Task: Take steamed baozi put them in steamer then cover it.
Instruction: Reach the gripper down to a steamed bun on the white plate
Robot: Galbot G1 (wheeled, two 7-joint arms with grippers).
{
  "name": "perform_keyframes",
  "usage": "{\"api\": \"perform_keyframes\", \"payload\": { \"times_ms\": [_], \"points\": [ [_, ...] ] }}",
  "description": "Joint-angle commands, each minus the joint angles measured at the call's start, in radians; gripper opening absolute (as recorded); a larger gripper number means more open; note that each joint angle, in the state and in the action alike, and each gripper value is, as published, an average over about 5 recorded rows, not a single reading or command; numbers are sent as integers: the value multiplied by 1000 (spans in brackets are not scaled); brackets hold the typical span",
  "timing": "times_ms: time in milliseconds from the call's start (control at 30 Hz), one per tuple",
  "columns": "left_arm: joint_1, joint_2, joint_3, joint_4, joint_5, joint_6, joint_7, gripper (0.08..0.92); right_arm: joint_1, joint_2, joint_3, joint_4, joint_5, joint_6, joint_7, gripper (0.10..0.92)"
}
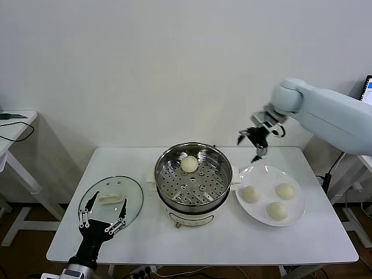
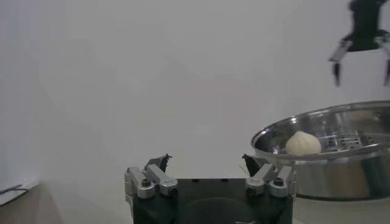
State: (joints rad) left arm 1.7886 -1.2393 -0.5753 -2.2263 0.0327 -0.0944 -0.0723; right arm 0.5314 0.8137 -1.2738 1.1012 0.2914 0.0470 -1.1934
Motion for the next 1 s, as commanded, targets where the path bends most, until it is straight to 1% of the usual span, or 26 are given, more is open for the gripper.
{"api": "perform_keyframes", "payload": {
  "times_ms": [33, 233, 533, 1000],
  "points": [
    [2, -1, 1, 0, 1, 0, 0, 823, -121, -112, -58, -38, 137, -154, 48, 823],
    [11, -3, -1, 2, 3, -2, 0, 823, -235, -54, 21, -103, 107, -152, 96, 823],
    [15, -6, 1, 6, 3, -3, -1, 823, -310, 24, 76, -174, 66, -146, 105, 823],
    [19, -7, 2, 16, 4, -8, -2, 823, -348, 75, 85, -213, 32, -141, 110, 822]
  ]
}}
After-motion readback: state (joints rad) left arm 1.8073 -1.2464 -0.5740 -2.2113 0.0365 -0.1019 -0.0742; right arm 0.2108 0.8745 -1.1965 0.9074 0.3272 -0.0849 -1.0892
